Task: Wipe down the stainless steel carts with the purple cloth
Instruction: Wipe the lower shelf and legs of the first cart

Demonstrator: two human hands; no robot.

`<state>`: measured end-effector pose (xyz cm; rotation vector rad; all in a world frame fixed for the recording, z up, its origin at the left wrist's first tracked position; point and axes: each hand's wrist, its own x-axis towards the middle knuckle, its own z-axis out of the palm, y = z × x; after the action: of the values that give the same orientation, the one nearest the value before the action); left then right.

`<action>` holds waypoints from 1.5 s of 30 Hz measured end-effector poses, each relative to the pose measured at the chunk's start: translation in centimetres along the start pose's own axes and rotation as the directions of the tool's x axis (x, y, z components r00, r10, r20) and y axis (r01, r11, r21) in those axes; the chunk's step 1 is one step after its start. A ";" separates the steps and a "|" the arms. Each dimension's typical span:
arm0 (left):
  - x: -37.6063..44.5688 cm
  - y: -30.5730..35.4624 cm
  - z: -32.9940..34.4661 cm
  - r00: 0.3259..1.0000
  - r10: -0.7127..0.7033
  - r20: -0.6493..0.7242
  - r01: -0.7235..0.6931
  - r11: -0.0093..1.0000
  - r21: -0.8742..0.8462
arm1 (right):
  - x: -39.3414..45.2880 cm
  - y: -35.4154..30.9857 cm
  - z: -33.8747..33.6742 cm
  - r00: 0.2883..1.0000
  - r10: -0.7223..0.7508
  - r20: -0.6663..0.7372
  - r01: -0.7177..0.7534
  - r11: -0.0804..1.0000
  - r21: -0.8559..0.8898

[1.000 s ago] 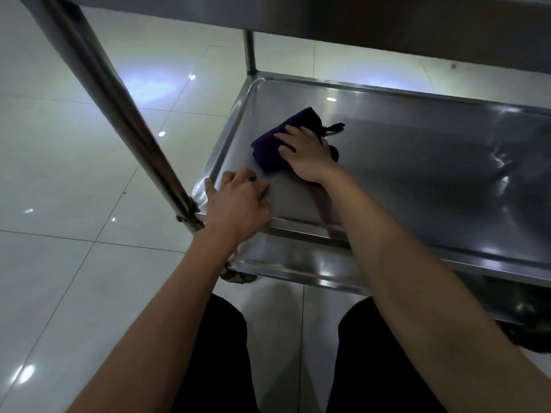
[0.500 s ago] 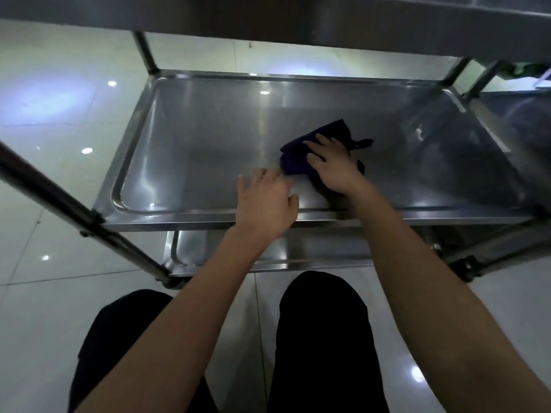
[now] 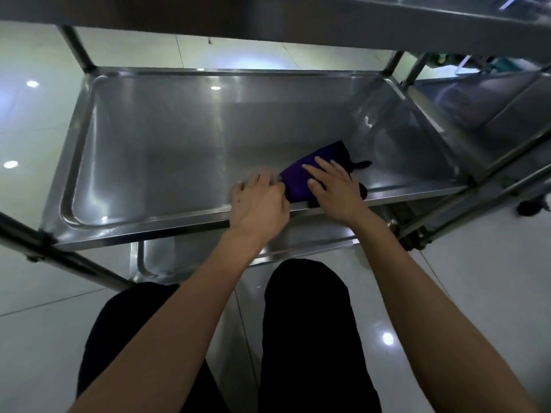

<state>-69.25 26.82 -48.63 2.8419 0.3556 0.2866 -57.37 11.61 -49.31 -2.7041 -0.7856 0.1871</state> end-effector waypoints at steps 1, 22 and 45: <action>-0.1 -0.2 0.1 1.000 0.010 -0.004 -0.010 1.000 -0.001 | 0.0 -0.2 0.0 1.000 0.006 0.000 -0.006 1.000 -0.002; 2.5 3.8 -0.4 0.995 -0.061 0.074 0.059 0.998 0.032 | -0.4 4.0 -1.8 0.999 -0.004 -0.046 0.006 0.999 0.042; 5.7 15.7 5.0 0.999 -0.016 0.038 0.012 0.996 0.089 | 2.1 25.6 -9.0 0.936 0.318 -0.154 -0.312 0.948 0.060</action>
<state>-59.36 12.51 -47.99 2.9261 0.3893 0.2173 -40.95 -10.07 -49.56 -2.7539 -0.2953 0.0511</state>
